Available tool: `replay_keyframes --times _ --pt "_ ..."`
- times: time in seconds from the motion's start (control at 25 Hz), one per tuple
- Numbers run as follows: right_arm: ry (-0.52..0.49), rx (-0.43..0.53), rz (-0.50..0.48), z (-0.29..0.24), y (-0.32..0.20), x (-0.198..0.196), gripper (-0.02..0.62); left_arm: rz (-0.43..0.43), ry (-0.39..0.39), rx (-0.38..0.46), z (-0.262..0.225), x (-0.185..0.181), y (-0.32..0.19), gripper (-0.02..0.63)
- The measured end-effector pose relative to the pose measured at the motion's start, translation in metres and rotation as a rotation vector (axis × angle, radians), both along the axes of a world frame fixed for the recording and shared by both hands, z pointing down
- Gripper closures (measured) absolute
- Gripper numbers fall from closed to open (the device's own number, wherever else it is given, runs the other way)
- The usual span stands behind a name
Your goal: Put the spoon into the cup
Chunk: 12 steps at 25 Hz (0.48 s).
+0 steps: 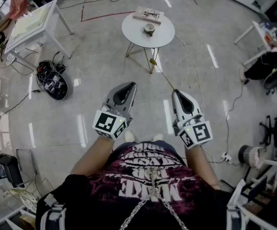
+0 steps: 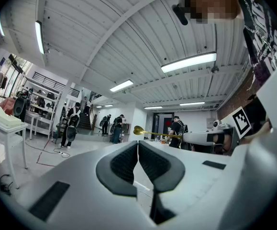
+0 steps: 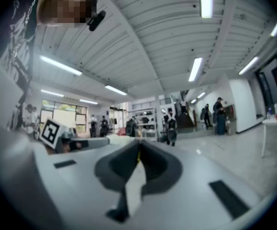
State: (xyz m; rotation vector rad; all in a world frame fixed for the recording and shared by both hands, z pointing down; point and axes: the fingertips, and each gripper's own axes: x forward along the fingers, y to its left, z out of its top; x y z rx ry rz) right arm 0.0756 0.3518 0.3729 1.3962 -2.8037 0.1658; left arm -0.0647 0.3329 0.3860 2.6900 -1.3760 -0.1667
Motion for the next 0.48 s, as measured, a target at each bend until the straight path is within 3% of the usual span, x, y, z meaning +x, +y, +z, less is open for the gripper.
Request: replay_keyframes --times 0.28,0.48 --pt "-0.008 -0.011 0.004 -0.001 0.006 -0.018 0.56 -0.002 -0.001 0.028 0.001 -0.022 -0.009 0.569" --pt "-0.034 -0.034 0.004 0.004 0.003 -0.031 0.56 0.013 0.027 -0.018 0.017 -0.035 -0.015 0.569"
